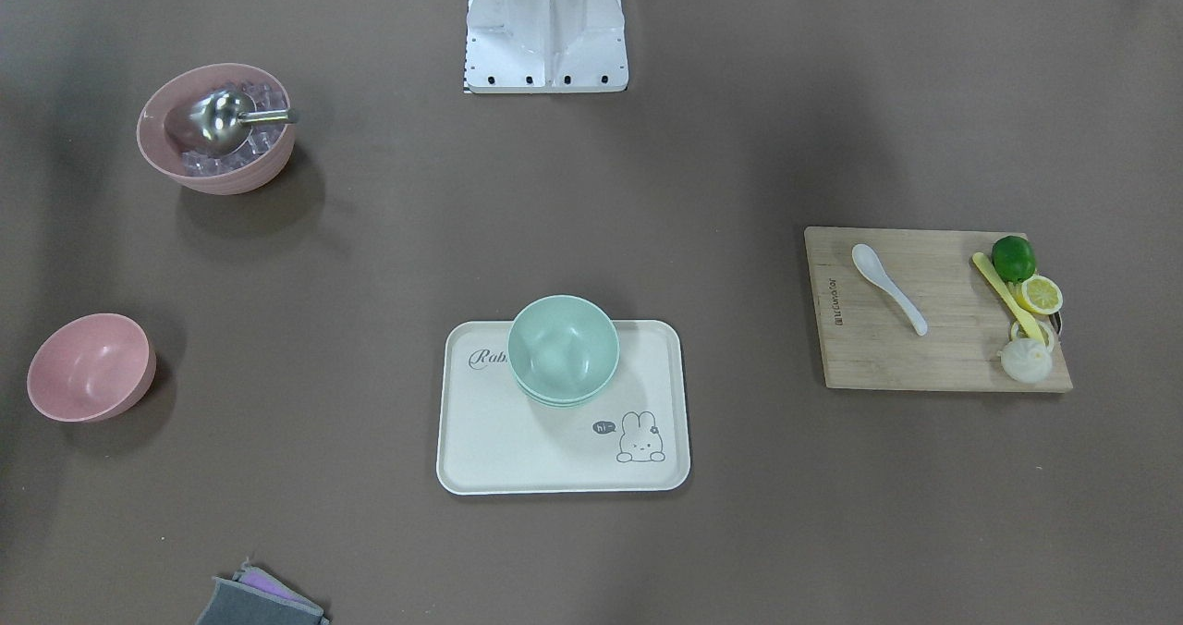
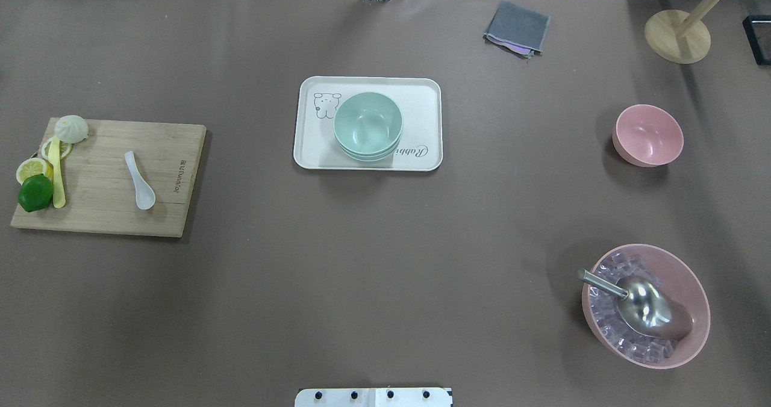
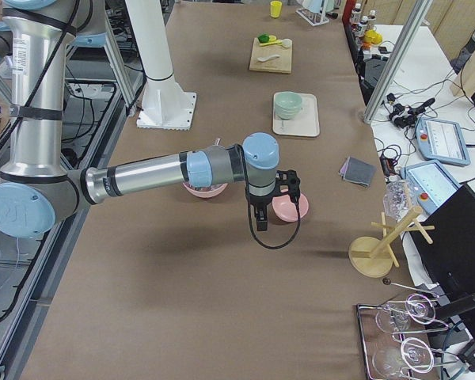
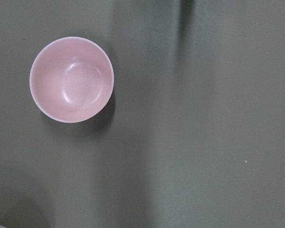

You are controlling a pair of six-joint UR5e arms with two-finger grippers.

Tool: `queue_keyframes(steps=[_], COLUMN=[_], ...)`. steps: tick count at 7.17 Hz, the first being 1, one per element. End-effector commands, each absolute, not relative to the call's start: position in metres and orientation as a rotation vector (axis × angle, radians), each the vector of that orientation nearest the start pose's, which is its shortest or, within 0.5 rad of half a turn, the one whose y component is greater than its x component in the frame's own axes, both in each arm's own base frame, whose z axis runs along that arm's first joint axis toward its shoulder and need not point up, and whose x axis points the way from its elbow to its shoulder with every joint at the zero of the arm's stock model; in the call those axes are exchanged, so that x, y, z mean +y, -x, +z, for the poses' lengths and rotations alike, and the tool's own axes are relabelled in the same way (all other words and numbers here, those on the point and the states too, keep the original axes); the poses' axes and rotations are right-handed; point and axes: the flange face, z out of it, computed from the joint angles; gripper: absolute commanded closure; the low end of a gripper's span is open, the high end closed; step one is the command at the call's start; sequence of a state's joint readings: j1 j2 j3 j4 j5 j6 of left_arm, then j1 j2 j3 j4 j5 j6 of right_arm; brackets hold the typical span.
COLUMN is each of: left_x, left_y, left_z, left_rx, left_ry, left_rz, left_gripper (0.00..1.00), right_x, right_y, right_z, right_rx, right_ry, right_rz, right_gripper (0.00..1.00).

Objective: Stack pink bowl on green and place spoon

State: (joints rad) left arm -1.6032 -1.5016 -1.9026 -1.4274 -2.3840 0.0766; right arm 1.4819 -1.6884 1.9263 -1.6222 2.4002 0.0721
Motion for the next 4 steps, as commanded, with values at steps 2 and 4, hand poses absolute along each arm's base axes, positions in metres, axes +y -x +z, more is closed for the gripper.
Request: queue_keyframes(steps=[2, 4], left_x=[-0.435, -0.430], left_y=[0.075, 0.077], left_z=[0.540, 0.537], left_rx=[0.810, 0.811], left_ry=[-0.148, -0.149], left_rz=[0.091, 0.077], left_gripper=[0.02, 0.02], right_x=[-0.432, -0.431], right_y=[-0.022, -0.022], right_z=[0.554, 0.554], right_rx=[-0.839, -0.836], right_ry=[-0.078, -0.074], right_rz=[-0.078, -0.069], right_gripper=[0.00, 0.00])
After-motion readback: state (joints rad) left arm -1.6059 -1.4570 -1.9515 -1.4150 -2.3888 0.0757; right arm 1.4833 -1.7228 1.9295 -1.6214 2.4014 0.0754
